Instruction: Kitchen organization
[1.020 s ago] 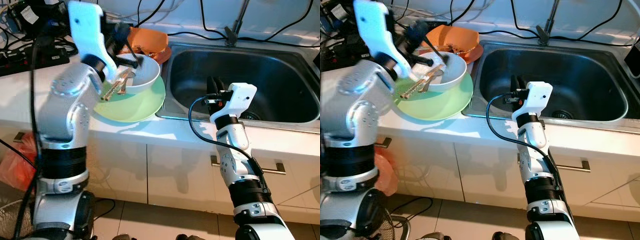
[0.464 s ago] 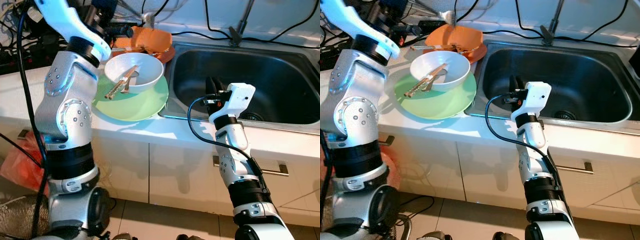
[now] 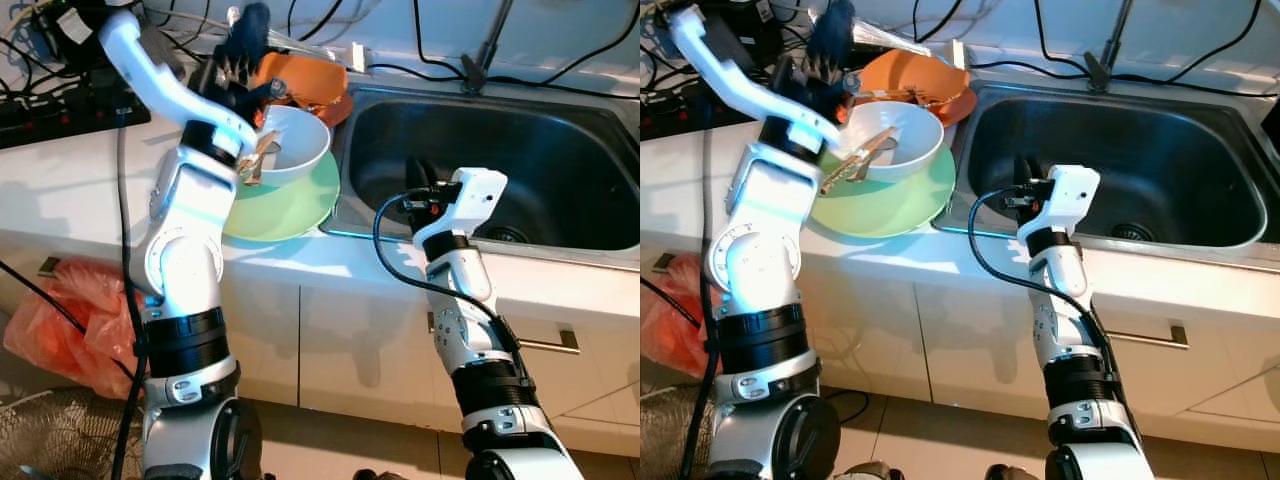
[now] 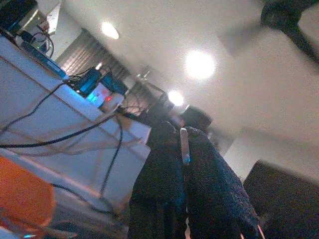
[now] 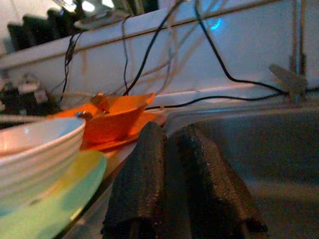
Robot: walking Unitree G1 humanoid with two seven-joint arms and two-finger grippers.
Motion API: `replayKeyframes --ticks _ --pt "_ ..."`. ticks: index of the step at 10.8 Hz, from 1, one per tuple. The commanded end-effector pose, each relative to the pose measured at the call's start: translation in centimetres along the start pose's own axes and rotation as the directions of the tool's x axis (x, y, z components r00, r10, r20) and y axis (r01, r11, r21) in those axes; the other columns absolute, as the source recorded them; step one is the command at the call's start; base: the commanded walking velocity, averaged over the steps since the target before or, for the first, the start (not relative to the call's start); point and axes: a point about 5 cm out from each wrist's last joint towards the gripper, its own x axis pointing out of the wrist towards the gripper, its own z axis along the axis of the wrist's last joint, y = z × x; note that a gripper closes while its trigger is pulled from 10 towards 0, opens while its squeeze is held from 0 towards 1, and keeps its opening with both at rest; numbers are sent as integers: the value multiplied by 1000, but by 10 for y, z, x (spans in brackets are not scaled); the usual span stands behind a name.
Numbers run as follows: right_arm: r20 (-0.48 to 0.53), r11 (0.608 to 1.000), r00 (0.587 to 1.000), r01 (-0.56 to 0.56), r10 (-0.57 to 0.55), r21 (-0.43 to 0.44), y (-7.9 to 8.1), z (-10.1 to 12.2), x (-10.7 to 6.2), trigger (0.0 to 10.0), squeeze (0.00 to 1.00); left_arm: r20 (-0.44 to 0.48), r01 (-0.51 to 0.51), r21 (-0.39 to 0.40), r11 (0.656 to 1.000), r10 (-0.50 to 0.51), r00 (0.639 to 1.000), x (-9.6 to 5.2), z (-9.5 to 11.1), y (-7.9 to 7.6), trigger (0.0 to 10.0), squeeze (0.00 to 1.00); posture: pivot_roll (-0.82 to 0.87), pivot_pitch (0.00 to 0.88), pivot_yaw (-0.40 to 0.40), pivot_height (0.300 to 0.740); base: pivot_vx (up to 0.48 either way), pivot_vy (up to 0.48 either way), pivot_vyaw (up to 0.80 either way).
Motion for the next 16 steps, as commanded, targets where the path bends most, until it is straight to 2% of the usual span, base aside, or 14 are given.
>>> replayKeyframes --ticks 1,4,5,7,8,9,10,11,14,16 --pt "9 998 1000 6 -6 58 -2 4 2 10000 0 19 -20 -123 992 23 1000 -4 -13 4 10000 0 159 56 -14 740 0 0 0" --pt "8 964 999 29 -32 265 -4 6 2 10000 0 28 -42 -243 969 50 998 -9 -29 14 10000 0 161 56 -13 740 0 0 0" --pt "16 933 1000 19 -27 359 -3 8 4 10000 0 -21 -52 -288 956 48 999 -13 -44 20 10000 0 158 57 -13 740 0 0 0" --pt "33 910 999 -1 -14 415 -2 12 4 10000 0 -49 -54 -333 941 39 998 -15 -57 21 10000 0 154 59 -11 740 0 0 0" --pt "48 887 999 -16 -7 461 -1 16 4 10000 0 -58 -53 -367 929 34 998 -15 -63 21 10000 0 153 60 -9 740 0 0 0" --pt "92 842 996 -67 21 535 3 26 6 10000 0 -71 -45 -409 912 17 997 -14 -71 17 10000 0 150 62 -9 740 0 0 0" --pt "108 839 994 -86 32 537 4 29 6 10000 0 -76 -43 -419 907 12 997 -14 -75 15 10000 0 149 62 -9 740 0 0 0" --pt "118 831 992 -100 41 547 5 31 6 10000 1000 -88 -37 -436 899 -1 996 -13 -81 12 10000 0 149 63 -9 740 0 0 0" --pt "156 771 986 -145 61 620 8 39 4 10000 1000 -106 -42 -454 890 -7 994 -14 -89 12 10000 0 147 64 -10 740 0 0 0" --pt "182 710 982 -169 59 684 7 44 2 10000 1000 -110 -42 -459 888 -10 994 -14 -91 11 10000 0 148 66 -10 740 0 0 0"
